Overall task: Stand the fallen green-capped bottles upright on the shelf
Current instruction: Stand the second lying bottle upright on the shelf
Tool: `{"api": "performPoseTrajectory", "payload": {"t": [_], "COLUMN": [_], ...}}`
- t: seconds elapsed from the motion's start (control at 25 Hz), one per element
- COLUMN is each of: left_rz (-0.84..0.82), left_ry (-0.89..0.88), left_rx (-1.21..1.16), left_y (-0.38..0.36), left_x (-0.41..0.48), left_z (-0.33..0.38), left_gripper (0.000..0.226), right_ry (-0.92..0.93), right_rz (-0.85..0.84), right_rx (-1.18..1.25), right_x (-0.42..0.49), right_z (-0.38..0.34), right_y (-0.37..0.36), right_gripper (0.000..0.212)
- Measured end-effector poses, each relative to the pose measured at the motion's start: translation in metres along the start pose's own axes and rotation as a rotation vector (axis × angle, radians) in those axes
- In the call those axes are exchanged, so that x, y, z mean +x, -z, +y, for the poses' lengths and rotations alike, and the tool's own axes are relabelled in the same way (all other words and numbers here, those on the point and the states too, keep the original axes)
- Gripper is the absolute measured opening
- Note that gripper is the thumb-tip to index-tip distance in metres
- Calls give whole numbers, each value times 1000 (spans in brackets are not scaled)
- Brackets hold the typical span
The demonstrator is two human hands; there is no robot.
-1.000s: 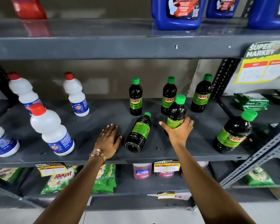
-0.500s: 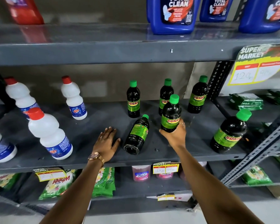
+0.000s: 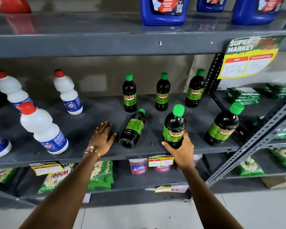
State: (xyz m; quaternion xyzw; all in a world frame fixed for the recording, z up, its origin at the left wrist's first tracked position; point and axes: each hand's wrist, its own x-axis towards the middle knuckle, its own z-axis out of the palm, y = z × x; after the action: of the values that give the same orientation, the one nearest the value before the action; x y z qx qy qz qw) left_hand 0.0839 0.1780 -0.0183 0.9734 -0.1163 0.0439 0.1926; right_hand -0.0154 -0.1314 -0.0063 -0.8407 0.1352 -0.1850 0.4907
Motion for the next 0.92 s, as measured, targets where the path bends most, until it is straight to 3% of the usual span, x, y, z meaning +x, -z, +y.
{"api": "performPoseTrajectory", "payload": {"t": [0.12, 0.32, 0.64, 0.76, 0.84, 0.92], "left_rz": [-25, -45, -55, -52, -58, -66], "left_ry": [10, 25, 34, 39, 39, 17], "left_rx": [10, 25, 66, 65, 61, 77], "left_y": [2, 5, 1, 2, 2, 5], "left_x": [-1, -3, -2, -3, -3, -1], "left_z": [3, 9, 9, 9, 10, 8], "left_gripper": [54, 53, 53, 52, 52, 52], "right_ry": [-11, 18, 35, 17, -31, 53], "right_rz": [-16, -20, -36, -67, 40, 207], "right_rx": [3, 38, 95, 114, 192, 136], "right_x": [-6, -9, -8, -7, -20, -56], "right_z": [2, 3, 8, 9, 9, 8], "right_y": [5, 7, 4, 4, 4, -1], "right_gripper": [81, 73, 79, 96, 109, 92]}}
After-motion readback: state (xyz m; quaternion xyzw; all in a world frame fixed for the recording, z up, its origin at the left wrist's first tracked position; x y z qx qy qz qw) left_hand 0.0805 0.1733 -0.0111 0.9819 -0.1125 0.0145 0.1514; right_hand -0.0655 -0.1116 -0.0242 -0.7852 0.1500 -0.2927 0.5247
